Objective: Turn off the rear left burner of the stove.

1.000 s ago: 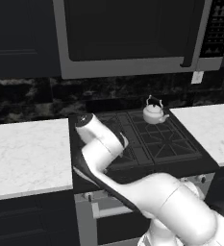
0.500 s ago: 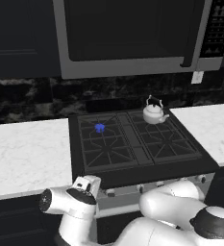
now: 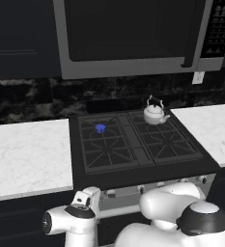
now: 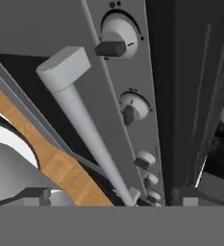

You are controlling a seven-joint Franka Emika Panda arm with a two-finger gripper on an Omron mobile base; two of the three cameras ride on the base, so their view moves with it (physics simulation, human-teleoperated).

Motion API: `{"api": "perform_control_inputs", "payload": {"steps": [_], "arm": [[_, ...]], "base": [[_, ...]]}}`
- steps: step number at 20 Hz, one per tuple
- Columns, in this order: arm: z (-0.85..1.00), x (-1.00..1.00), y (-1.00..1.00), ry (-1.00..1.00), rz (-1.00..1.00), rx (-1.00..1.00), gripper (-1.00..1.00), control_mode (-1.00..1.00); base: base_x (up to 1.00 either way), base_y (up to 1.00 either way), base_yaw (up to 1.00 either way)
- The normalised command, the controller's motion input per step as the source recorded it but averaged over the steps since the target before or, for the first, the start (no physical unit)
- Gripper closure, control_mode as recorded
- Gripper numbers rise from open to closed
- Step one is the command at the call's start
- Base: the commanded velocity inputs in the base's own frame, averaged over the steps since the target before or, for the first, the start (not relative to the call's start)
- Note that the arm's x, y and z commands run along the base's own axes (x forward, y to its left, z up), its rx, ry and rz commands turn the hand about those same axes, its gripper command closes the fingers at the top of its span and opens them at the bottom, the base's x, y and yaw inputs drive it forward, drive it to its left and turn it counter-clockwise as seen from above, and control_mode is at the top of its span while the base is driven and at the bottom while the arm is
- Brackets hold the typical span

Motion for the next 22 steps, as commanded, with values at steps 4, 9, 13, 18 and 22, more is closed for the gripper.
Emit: {"api": "perform_control_inputs", "payload": {"steps": [4,9,13,18,22], "arm": [[-0.65,0.0,-0.33,-0.13,0.0,0.01,-1.0,-1.0],[-0.32,0.14,-0.53,-0.11,0.0,0.0,-1.0,-1.0],[-0.13,0.2,-0.53,-0.03,0.01,0.0,-1.0,-1.0],[-0.01,0.26,-0.36,0.0,0.02,-0.02,-1.0,-1.0],[0.0,0.23,-0.01,-0.07,0.07,-0.04,-1.0,-1.0]], "base": [[0.0,0.0,0.0],[0.0,0.0,0.0],[0.0,0.0,0.0],[0.0,0.0,0.0],[0.0,0.0,0.0]]}}
